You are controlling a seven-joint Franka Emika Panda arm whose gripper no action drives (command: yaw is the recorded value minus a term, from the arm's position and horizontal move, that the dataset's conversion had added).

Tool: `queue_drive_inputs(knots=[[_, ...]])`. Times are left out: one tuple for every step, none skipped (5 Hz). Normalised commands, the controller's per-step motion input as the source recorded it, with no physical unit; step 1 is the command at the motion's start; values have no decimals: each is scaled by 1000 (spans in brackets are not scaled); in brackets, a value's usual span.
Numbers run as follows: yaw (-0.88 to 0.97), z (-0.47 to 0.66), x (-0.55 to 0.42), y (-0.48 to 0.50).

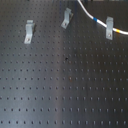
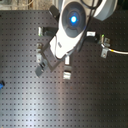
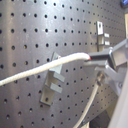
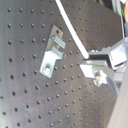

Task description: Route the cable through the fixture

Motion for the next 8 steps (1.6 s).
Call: queue_drive_inputs(knots=[[29,361,-80,8],[-406,363,-237,-172],[-631,233,-251,-204],[-608,261,-151,-79],[29,420,10,12],[711,353,0,16],[851,377,3,0],[934,403,-6,-9]])
